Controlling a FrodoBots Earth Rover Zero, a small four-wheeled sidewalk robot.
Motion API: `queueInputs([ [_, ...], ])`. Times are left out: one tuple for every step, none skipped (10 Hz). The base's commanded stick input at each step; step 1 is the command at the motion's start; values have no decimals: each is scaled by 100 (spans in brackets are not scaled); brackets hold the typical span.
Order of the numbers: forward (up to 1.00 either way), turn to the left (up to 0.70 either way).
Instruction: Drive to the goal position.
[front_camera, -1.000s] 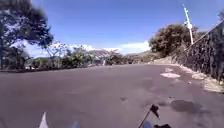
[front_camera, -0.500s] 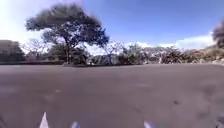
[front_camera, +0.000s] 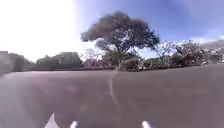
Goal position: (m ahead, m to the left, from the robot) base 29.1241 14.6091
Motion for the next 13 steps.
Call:
queueInputs([
  [0, 97],
  [0, 95],
  [0, 0],
  [0, 0],
  [0, 0],
  [0, 0],
  [0, 0],
  [0, 0],
  [0, 0],
  [0, 0],
  [0, 0],
  [100, 0],
  [100, 0],
])
